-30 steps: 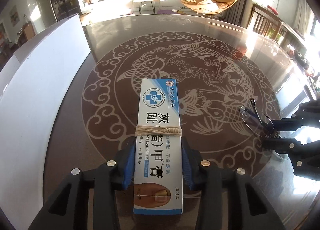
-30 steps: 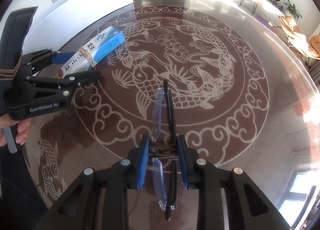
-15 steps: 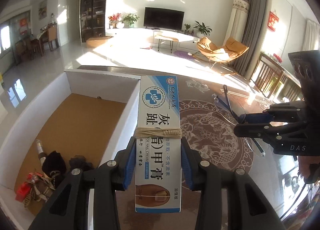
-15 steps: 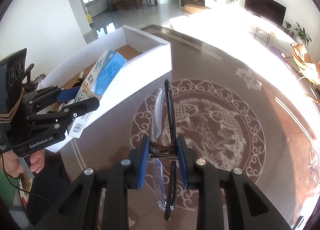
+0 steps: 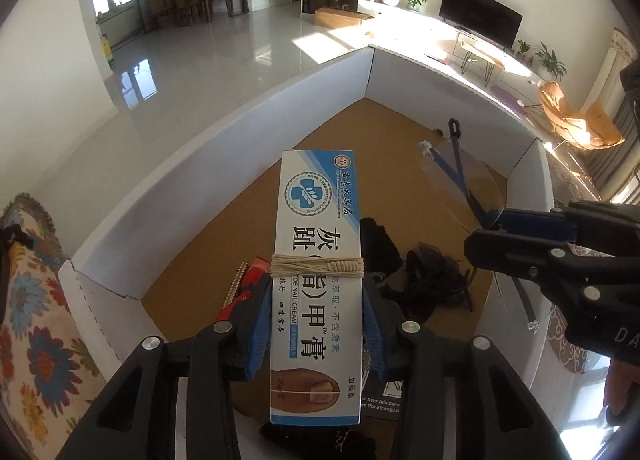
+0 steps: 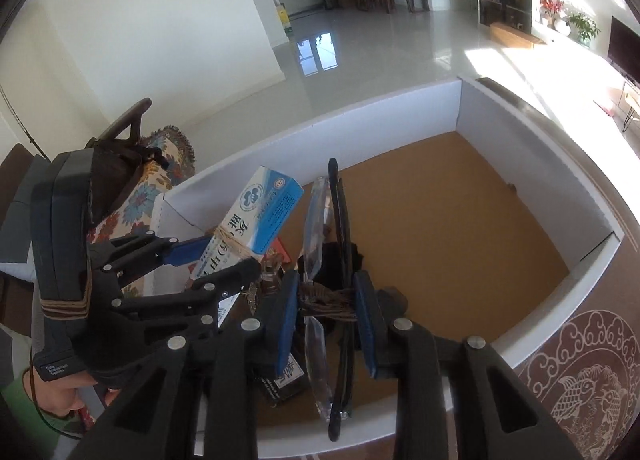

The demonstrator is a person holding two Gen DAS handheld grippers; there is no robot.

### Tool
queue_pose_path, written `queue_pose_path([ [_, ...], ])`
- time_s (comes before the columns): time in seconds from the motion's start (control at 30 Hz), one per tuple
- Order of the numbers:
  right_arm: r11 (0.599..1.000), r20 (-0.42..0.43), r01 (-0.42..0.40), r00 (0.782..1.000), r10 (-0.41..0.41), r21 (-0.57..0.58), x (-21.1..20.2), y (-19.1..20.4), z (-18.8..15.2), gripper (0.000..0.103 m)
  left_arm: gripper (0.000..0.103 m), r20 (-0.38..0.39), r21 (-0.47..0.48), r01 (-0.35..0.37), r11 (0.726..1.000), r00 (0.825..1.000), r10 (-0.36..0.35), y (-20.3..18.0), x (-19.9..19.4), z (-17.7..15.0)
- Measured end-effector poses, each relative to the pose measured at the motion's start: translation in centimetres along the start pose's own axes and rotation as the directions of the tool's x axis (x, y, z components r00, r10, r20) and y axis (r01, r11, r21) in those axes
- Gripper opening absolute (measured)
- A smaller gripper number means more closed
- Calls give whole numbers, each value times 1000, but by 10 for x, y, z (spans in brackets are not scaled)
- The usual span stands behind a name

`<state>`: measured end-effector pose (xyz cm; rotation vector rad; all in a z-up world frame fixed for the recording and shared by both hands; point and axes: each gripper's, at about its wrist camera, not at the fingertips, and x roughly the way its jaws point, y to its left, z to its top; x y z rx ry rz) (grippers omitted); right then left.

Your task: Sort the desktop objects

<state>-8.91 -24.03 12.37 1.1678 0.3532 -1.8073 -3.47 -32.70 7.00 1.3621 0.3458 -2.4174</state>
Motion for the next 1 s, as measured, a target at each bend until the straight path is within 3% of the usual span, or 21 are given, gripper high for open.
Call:
queue_pose_path([
  [0.1, 1000, -59, 11, 998, -10, 14, 27, -4, -10, 42, 44, -38, -36, -14, 999, 999, 13, 9, 11, -6],
  [0.13, 1000, -61, 9, 998, -8, 19, 29, -5, -11, 55, 50, -41, -44, -12, 999, 999, 11, 11, 12, -6],
  [0.17, 1000, -50, 20, 999, -19, 15, 25, -6, -14, 69, 57, -36, -48, -18, 999, 999, 16, 12, 10, -6],
  [0.23, 999, -17, 49, 999, -49, -4, 12, -6, -15, 79, 94, -2, -50, -55, 997, 998, 55, 10, 2, -6],
  [0.3, 998, 1, 66, 998, -66, -18, -2, -9, -14, 82, 101, 42, -46, -109, 993, 993, 111, 2, -11, -5],
  [0.5, 990, 43, 142, 989, -141, -21, -44, -21, -7, 89, 102, 108, -85, -148, 985, 982, 157, -3, -37, -2],
  [0.63, 986, 40, 165, 986, -164, -18, -52, -29, -13, 90, 102, 135, -112, -213, 971, 964, 228, -8, -51, -4],
  [0.8, 985, 21, 171, 985, -170, -28, -46, -31, -23, 90, 103, 135, -143, -176, 974, 971, 196, -8, -62, -12],
  [0.9, 984, 8, 173, 985, -173, -35, -40, -31, -27, 90, 103, 157, -201, -191, 961, 962, 224, -9, -67, -19],
  [1.0, 984, 4, 175, 985, -175, -43, -38, -31, -28, 90, 103, 153, -206, -161, 965, 969, 194, -11, -66, -21],
])
